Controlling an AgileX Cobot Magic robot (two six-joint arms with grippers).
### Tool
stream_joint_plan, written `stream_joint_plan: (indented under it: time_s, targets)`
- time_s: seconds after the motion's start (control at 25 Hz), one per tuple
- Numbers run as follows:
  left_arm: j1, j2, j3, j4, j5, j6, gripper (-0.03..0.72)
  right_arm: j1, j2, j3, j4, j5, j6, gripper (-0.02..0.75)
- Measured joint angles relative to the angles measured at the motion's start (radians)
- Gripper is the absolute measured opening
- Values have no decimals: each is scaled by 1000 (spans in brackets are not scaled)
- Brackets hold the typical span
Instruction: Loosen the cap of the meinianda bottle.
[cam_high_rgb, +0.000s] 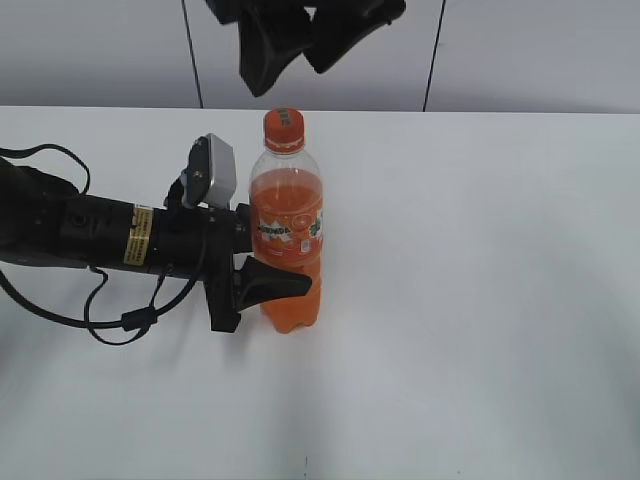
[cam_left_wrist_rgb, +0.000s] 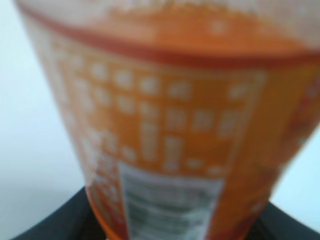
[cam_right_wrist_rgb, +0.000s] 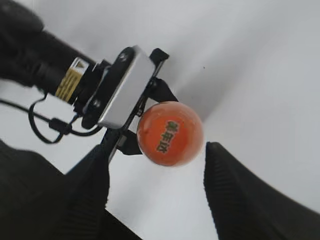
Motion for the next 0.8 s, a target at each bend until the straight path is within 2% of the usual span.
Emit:
stream_joint_plan:
  time_s: [0.08,0.16,0.8]
  targets:
    - [0,0,0,0,0,0,382,0,0,0,-41,0,129,451]
    - [0,0,0,0,0,0,382,0,1,0,-65,0,174,451]
    - [0,0,0,0,0,0,382,0,107,0,-25,0,195,451]
